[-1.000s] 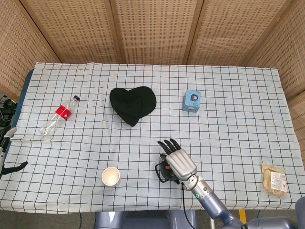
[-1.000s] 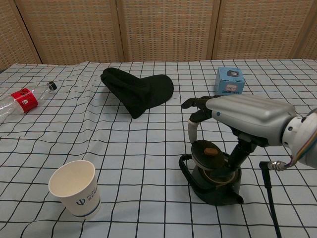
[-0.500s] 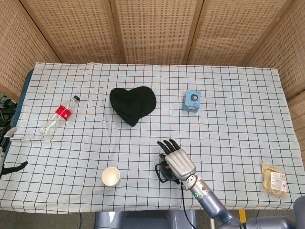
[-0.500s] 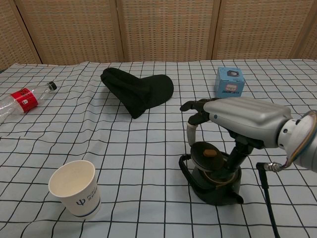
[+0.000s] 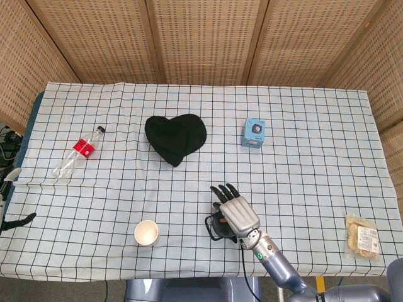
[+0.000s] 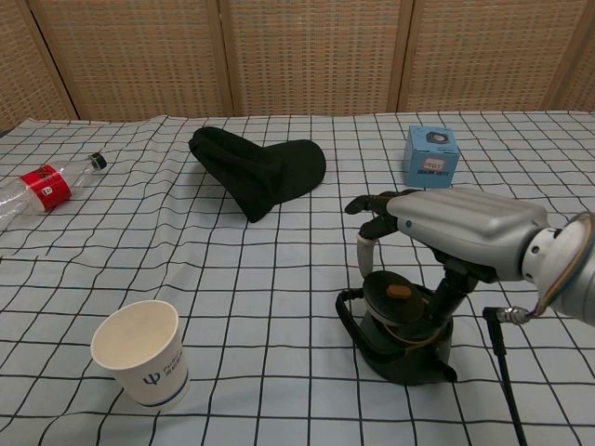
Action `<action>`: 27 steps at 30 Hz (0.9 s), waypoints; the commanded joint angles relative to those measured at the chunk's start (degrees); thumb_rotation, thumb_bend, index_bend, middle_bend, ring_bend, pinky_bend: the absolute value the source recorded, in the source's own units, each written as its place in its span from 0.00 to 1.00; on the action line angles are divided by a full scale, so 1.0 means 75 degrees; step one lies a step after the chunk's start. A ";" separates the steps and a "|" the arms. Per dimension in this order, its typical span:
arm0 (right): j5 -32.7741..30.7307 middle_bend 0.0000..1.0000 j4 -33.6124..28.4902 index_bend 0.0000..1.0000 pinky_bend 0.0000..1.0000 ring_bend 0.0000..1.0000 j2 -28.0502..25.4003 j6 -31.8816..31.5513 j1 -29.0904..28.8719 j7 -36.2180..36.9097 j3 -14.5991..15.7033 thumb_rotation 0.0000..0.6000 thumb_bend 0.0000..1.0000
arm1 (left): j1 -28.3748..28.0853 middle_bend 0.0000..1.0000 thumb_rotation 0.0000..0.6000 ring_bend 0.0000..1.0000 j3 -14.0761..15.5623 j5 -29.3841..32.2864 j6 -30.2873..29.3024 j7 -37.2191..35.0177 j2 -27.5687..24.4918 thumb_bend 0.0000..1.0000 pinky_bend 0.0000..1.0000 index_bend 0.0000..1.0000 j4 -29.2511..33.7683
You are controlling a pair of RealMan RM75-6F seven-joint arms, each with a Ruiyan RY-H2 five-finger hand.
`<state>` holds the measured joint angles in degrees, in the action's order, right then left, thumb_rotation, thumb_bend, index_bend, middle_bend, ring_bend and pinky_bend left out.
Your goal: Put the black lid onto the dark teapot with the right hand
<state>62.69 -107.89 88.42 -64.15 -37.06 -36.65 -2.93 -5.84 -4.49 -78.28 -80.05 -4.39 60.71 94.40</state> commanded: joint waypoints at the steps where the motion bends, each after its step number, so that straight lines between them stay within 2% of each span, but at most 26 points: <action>1: -0.0008 0.10 0.0004 0.47 0.00 0.00 -0.0003 0.0003 0.0002 0.0002 0.0000 1.00 0.37 | -0.0004 0.00 1.00 0.00 0.0001 0.0006 0.0008 0.0010 0.0001 0.02 0.00 0.00 0.0006; 9: -0.0021 0.04 -0.0083 0.38 0.00 0.00 -0.0081 0.0014 0.0009 -0.0038 0.0036 1.00 0.37 | 0.0000 0.00 1.00 0.00 -0.0004 0.0001 -0.0005 -0.0011 -0.0004 0.02 0.00 0.00 0.0013; 27: -0.0136 0.03 -0.0341 0.37 0.00 0.00 -0.0252 -0.0049 0.0036 -0.0252 0.0121 1.00 0.37 | 0.0001 0.00 1.00 0.00 -0.0002 -0.0001 0.0002 -0.0033 -0.0017 0.02 0.00 0.00 0.0004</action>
<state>61.64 -110.40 86.58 -64.48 -36.80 -38.58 -2.00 -5.83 -4.50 -78.29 -80.04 -4.64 60.58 94.43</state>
